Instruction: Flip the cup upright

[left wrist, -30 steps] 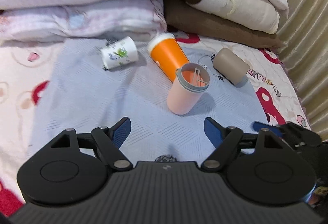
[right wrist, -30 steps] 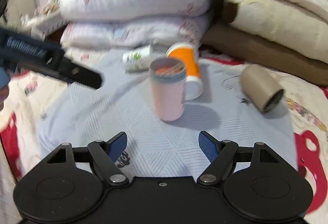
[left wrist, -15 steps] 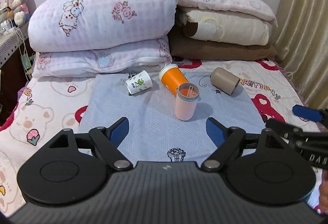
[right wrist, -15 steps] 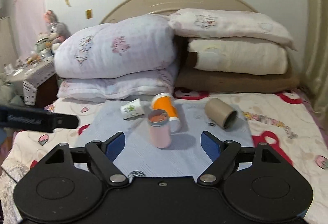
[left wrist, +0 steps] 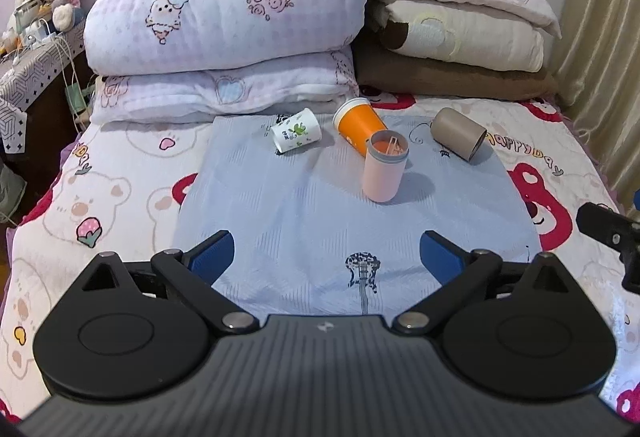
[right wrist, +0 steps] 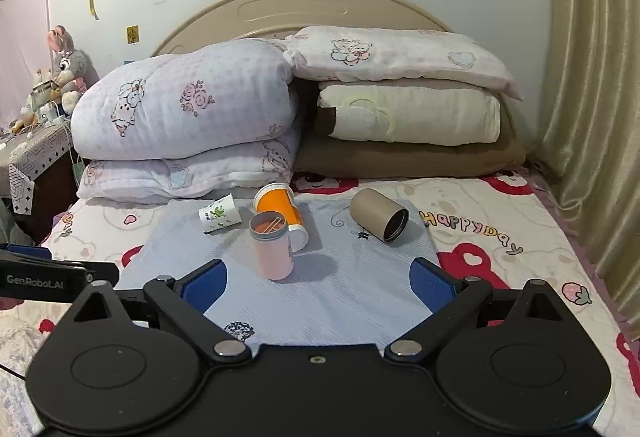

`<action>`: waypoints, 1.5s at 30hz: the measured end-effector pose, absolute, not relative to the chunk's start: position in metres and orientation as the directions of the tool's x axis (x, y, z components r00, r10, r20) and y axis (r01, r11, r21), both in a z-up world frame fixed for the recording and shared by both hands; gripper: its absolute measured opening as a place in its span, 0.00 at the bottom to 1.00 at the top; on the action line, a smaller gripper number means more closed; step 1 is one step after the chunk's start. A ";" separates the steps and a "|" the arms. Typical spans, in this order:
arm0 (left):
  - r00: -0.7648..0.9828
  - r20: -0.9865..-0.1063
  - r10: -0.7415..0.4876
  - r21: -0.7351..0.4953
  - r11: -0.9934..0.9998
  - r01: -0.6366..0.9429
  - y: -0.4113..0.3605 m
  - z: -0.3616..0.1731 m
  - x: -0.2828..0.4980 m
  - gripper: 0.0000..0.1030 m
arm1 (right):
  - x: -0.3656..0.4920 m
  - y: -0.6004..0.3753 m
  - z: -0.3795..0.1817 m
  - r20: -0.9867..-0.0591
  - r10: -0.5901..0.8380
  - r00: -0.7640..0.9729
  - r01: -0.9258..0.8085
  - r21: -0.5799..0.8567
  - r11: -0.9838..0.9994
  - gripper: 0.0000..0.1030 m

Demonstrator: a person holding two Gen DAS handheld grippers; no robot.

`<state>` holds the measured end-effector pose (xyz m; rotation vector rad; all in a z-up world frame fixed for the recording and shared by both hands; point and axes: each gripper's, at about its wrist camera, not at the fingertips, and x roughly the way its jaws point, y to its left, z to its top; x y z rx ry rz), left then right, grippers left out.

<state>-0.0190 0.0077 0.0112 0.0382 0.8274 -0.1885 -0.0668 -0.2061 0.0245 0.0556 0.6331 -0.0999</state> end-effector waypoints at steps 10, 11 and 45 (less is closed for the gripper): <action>0.651 -0.750 -0.120 -0.007 0.985 0.174 0.010 0.007 -0.024 0.98 | -0.066 -0.199 0.023 -0.614 -0.100 0.783 0.120 -0.010 0.993 0.97; 0.648 -0.753 -0.113 -0.001 0.985 0.172 0.010 0.006 -0.023 0.98 | -0.067 -0.198 0.022 -0.615 -0.102 0.782 0.119 -0.013 0.993 0.97; 0.634 -0.773 -0.019 0.069 0.991 0.114 0.017 -0.001 -0.017 0.98 | -0.069 -0.200 0.016 -0.623 -0.108 0.775 0.142 0.004 0.990 0.97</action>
